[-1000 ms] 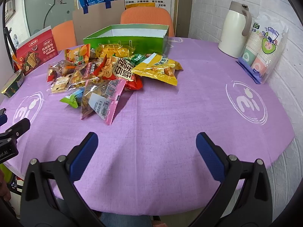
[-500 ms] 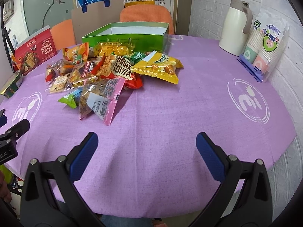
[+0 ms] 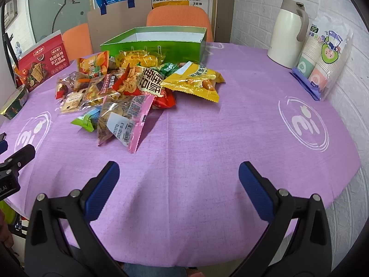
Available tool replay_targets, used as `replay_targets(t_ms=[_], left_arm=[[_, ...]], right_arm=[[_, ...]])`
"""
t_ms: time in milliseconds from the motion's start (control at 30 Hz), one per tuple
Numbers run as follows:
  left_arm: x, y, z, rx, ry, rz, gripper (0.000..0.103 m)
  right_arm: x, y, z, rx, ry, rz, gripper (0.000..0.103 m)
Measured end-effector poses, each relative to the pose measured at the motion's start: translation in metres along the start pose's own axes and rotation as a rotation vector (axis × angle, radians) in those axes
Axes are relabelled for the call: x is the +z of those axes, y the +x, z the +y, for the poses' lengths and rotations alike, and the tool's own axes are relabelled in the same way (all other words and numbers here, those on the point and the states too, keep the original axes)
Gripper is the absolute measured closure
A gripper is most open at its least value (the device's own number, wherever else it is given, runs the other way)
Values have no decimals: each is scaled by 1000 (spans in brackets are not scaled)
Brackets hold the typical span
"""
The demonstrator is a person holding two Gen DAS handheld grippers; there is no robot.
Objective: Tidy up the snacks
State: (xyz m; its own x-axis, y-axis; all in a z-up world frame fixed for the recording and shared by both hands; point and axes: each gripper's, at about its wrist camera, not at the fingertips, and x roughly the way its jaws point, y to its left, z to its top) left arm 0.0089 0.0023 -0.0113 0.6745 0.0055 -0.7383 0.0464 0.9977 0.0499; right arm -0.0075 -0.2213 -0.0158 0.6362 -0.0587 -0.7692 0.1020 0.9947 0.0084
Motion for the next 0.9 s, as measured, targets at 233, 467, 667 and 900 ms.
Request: replay_targets(t_ms=[233,467,667,900], left_arm=[[-1,1,2,1,3,4,0],[3,8,-1,2,7,16,0],[6,12,-3,5,14,22,0],[9,14,-6,9,22,26,0]], right_arm=[[1,9,-3,-2,12,16,0],[3,14,-5,-4,19,21,0],[4,17,-5,-2,21,25,0],[6,21,-5,-3,24,28,0]])
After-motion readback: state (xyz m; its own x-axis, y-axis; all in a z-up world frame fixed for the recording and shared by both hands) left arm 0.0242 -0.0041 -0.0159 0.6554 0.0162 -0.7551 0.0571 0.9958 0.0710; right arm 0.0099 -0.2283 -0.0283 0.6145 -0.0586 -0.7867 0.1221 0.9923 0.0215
